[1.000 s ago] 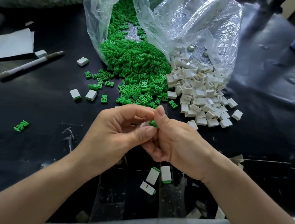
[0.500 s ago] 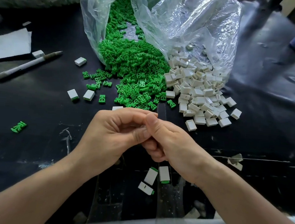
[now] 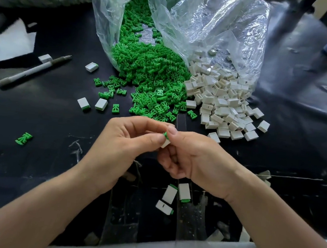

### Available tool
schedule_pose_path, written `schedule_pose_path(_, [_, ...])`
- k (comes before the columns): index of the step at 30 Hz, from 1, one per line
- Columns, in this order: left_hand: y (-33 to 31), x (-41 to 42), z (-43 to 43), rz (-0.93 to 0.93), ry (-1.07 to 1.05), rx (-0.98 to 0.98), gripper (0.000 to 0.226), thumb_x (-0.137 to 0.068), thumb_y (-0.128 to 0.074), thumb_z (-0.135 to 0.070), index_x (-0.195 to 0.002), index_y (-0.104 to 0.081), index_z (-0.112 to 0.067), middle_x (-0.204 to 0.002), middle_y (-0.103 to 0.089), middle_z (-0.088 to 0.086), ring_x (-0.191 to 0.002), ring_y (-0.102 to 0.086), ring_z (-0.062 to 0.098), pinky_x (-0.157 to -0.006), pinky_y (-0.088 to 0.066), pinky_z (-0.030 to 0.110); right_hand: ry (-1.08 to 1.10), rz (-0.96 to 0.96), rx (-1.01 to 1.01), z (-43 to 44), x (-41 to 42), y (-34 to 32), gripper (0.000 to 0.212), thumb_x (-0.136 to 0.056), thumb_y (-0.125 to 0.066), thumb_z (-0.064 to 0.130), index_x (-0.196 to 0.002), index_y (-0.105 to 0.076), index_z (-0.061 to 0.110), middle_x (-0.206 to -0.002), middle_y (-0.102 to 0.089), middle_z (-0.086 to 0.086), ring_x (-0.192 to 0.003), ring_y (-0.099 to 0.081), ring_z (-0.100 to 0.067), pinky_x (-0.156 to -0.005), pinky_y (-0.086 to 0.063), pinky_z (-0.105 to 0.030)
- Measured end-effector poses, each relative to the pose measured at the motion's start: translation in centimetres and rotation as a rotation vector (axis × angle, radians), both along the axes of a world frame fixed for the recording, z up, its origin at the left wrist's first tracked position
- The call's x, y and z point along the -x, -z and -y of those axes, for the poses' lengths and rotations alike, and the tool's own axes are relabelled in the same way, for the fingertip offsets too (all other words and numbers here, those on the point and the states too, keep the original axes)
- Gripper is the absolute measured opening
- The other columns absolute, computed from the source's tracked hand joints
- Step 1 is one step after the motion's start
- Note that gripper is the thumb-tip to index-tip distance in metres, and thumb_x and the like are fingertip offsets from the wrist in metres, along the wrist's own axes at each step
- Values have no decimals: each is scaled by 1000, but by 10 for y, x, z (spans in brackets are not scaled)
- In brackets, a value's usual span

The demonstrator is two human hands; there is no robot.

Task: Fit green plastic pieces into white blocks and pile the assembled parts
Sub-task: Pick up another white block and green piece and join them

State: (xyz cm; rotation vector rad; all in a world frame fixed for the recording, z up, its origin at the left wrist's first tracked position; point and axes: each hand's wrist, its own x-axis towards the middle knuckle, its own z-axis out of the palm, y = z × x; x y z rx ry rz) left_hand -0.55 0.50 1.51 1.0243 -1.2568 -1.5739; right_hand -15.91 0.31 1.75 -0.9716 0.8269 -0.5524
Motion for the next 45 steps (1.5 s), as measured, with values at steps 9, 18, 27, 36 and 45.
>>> schedule_pose_path(9, [-1,-1,-1,45,-38,-51,21,-66,-60,-11,-82,-72,-3,-84,-73,8,-73,-68,21,-75,-53,39,-12,-89,94,-2,0,0,41,-85,-45,50,-85,-54,10,-58,-52,6,-51,-42,-6,-46,-33,-15])
schedule_pose_path(18, [-1,0,0,42,-47,-28,15,-65,-61,-7,-72,-74,-9,-98,-73,3,-86,-69,16,-77,-55,27,70,-214,246,-6,-6,2,31,-97,-35,25,-69,-47,19,-59,-40,7,-51,-35,-5,-47,-31,-14])
schedule_pose_path(27, [-3,1,-1,-21,-41,-34,17,-64,-61,-5,-71,-75,-11,-98,-73,3,-92,-69,14,-73,-52,18,58,-313,439,-7,-4,4,25,-97,-37,30,-75,-47,38,-58,-52,30,-58,-47,10,-62,-30,-17])
schedule_pose_path(36, [-3,0,-2,-42,-7,-16,16,-60,-67,-4,-71,-76,-12,-101,-72,3,-93,-68,15,-73,-52,18,49,-311,490,-8,-4,5,16,-94,-35,35,-83,-47,36,-61,-51,38,-61,-48,17,-62,-30,-15])
schedule_pose_path(45, [-2,-2,-2,-76,15,-16,20,-54,-68,-19,-71,-76,-14,-103,-72,2,-95,-68,15,-74,-51,18,51,-325,510,-9,-4,4,18,-96,-37,30,-82,-47,36,-61,-51,38,-60,-48,17,-56,-34,-6])
